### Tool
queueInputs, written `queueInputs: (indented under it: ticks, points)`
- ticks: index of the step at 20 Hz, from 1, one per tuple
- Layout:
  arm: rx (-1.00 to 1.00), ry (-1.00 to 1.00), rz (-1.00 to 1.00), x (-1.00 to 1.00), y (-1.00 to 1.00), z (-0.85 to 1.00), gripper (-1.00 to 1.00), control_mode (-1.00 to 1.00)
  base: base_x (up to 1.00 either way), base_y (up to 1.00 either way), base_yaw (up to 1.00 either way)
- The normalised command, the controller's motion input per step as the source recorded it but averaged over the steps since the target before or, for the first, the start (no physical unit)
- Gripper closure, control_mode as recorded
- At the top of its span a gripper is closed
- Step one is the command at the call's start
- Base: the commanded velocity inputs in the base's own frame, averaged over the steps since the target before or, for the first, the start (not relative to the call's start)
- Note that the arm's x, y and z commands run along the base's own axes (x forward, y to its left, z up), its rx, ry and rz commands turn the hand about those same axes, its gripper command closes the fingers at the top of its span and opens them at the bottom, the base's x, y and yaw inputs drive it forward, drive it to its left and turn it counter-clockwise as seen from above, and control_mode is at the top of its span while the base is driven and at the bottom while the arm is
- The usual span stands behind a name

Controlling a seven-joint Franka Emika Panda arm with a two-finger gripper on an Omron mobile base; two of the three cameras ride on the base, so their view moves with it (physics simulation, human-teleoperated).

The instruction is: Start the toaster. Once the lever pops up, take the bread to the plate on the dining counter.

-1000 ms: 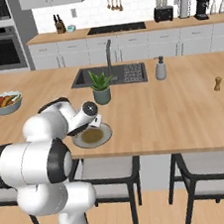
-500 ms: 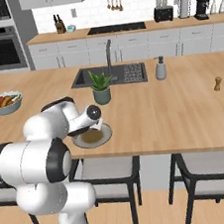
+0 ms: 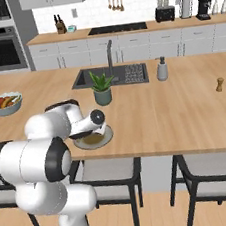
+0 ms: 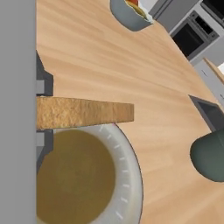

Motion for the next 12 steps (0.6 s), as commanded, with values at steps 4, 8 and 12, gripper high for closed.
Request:
queueInputs:
  ticks: [4,8,12]
  points:
    - [0.0,0.0,0.0,0.0,-0.13,-0.35,1.0,-1.0,0.0,0.0,0.0]
    - [0.0,0.0,0.0,0.0,-0.12,-0.29,1.0,-1.0,0.0,0.0,0.0]
    - [0.0,0.0,0.0,0.02,-0.04,-0.15,1.0,-1.0,0.0,0.0,0.0]
